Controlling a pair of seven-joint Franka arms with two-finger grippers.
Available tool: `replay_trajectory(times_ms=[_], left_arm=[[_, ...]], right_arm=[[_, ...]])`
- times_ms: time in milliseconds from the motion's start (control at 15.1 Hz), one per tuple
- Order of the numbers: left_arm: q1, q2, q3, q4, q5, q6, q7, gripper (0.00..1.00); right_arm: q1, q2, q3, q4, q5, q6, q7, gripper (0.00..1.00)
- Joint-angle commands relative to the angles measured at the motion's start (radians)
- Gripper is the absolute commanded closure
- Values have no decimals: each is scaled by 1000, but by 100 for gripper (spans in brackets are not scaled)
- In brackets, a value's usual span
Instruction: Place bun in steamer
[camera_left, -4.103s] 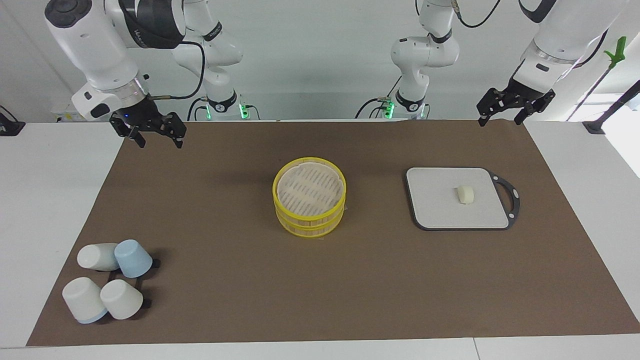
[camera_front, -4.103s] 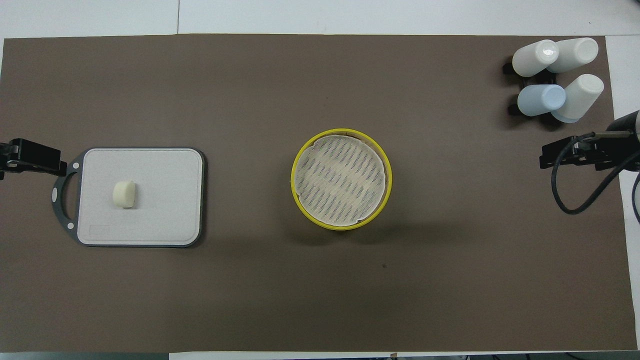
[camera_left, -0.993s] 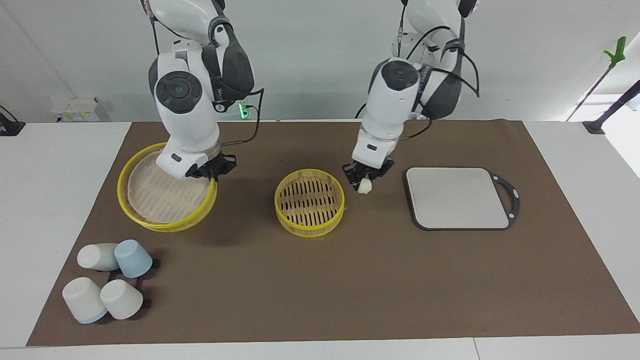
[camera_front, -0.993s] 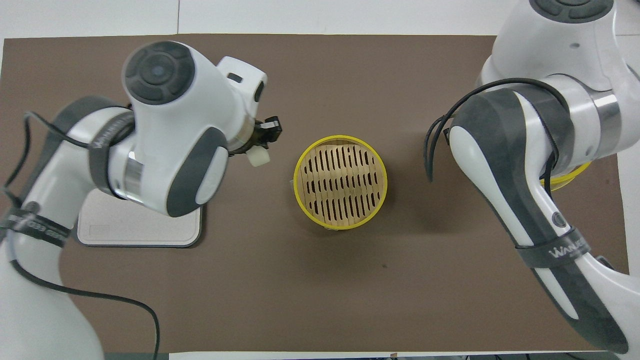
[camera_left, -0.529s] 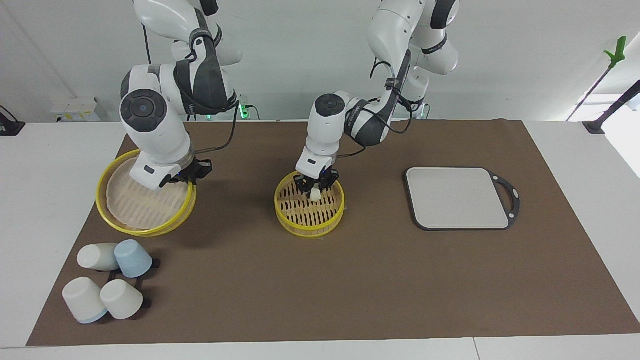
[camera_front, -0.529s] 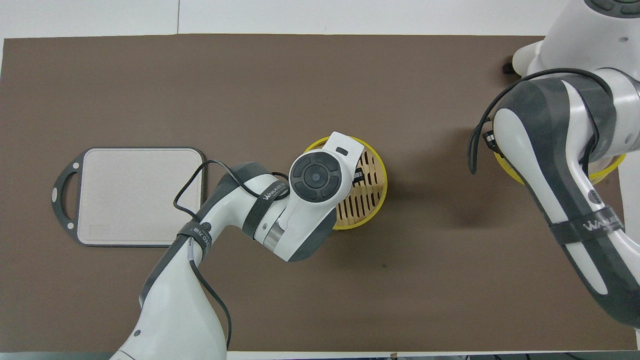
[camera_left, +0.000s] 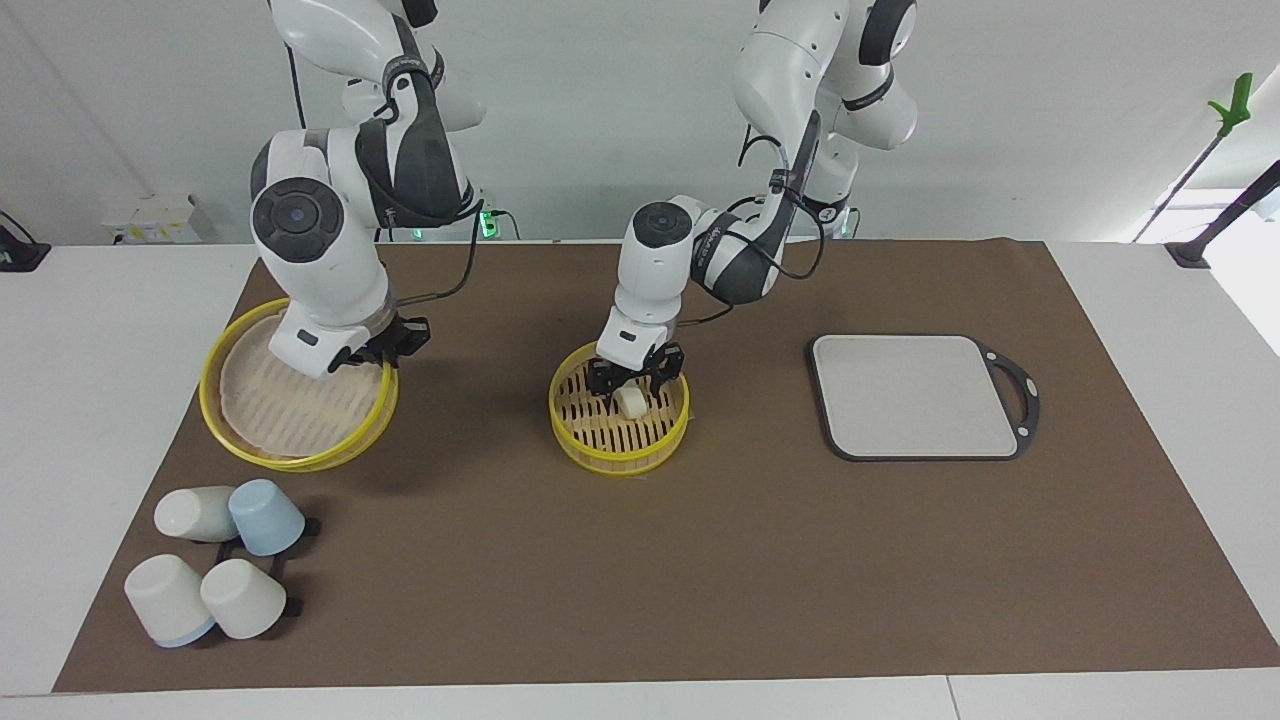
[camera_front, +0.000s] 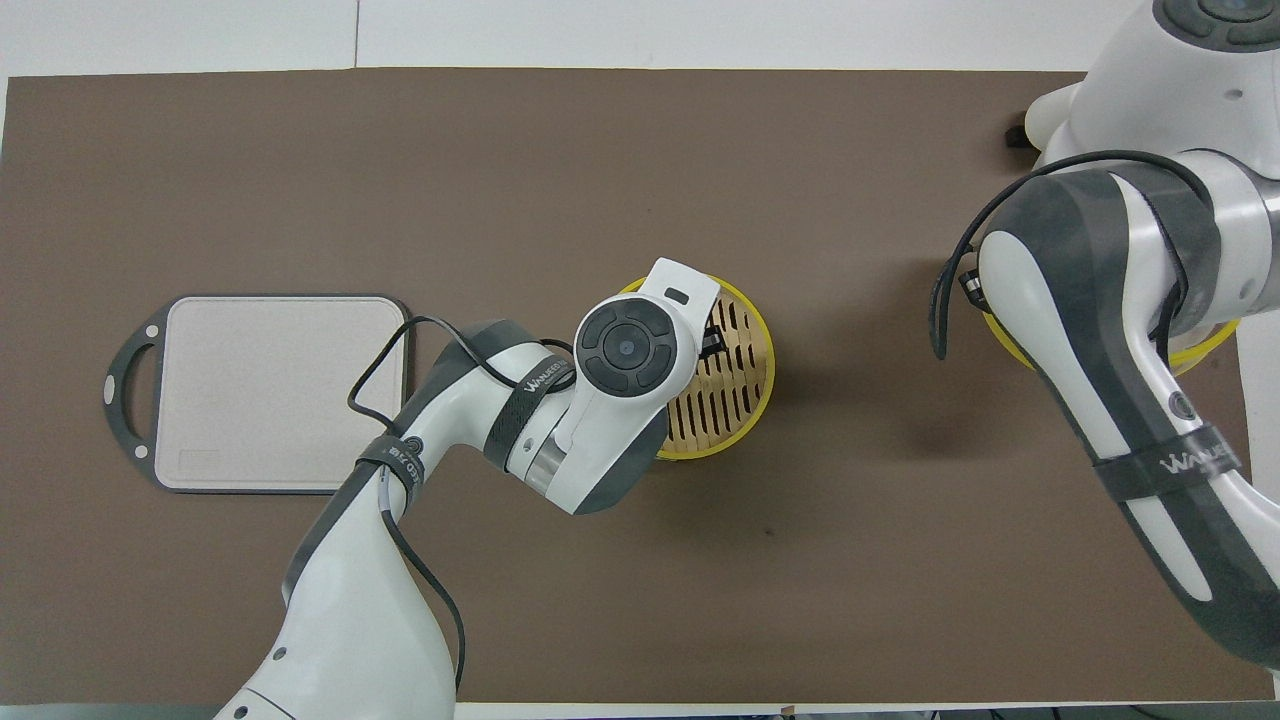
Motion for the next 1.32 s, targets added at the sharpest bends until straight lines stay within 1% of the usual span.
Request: replay_trajectory(times_ms=[0, 66, 199, 265, 331, 397, 463, 596, 662, 794, 993, 1125, 1257], left_arm=[[92, -144, 9, -10, -14, -181, 23, 0], [149, -199, 7, -1, -16, -278, 86, 0], [262, -285, 10, 13, -17, -448, 236, 0], [307, -326, 10, 9, -16, -510, 331, 0], [366, -360, 12, 12, -16, -571, 444, 0], [438, -392, 12, 16, -14, -619, 529, 0], [498, -418, 12, 24, -13, -651, 602, 0], [598, -442, 12, 45, 4, -711, 760, 0], [629, -446, 10, 59, 50, -733, 831, 0], [652, -460, 13, 78, 87, -768, 916, 0], [666, -469, 13, 91, 136, -799, 964, 0], [675, -475, 16, 108, 136, -829, 981, 0], [682, -478, 15, 142, 124, -851, 981, 0]], right_arm=[[10, -31, 21, -22, 0, 31, 37, 100], [45, -30, 21, -17, 30, 71, 109, 100], [139, -25, 21, -21, 74, 175, 265, 100], [191, -22, 21, -23, 77, 219, 333, 100], [264, -13, 20, -14, 81, 238, 428, 100], [341, 16, 20, -5, 78, 261, 552, 100], [389, 41, 18, 6, 77, 302, 646, 100], [470, 99, 17, 8, 65, 373, 756, 100], [499, 122, 15, 8, 63, 417, 793, 100], [513, 135, 18, -11, 57, 457, 808, 100], [518, 135, 20, -37, 61, 513, 811, 100], [521, 136, 20, -49, 72, 551, 823, 100], [523, 130, 21, -84, 72, 601, 864, 100]])
